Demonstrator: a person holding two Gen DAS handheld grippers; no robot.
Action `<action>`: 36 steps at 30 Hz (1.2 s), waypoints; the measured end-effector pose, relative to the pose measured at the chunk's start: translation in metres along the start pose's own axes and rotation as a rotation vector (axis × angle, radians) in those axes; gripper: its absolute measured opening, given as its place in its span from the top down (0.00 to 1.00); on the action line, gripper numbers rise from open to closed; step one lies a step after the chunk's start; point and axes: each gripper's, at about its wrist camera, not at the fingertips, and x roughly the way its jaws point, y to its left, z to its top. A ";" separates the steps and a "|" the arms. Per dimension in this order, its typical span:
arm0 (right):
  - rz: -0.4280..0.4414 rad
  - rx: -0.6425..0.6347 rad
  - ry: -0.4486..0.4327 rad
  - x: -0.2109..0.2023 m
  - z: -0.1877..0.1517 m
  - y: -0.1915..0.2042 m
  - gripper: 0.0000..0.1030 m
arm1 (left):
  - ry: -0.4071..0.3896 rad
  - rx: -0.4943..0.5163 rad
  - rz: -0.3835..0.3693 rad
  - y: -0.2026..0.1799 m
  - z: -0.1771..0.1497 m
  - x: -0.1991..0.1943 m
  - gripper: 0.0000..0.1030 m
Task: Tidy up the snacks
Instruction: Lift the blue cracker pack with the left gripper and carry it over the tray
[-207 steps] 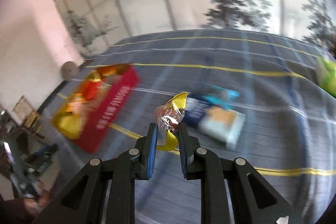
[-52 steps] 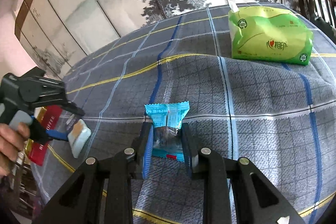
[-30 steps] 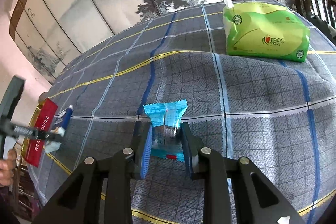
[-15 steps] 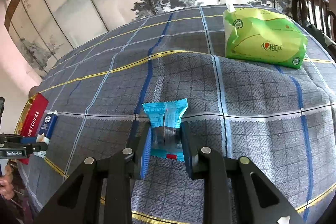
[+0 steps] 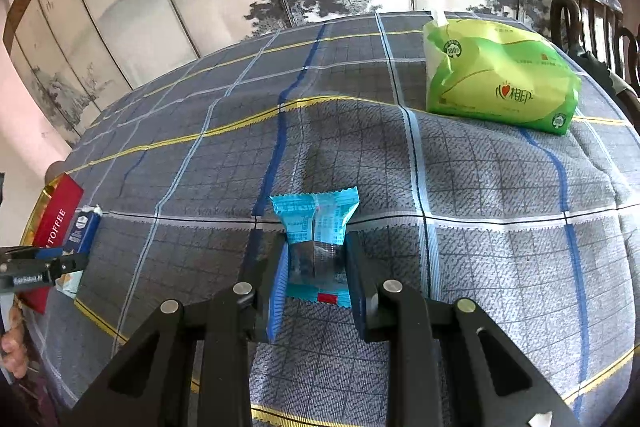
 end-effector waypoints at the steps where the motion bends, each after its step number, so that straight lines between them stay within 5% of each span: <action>1: 0.000 0.001 0.000 0.000 0.000 0.000 0.77 | -0.032 0.005 0.003 -0.002 -0.003 -0.009 0.51; 11: -0.020 -0.014 0.001 0.000 -0.001 0.003 0.77 | -0.203 0.071 0.049 -0.017 -0.022 -0.071 0.51; 36: -0.088 -0.066 0.009 0.001 -0.001 0.014 0.77 | -0.200 0.069 0.026 -0.008 -0.041 -0.084 0.51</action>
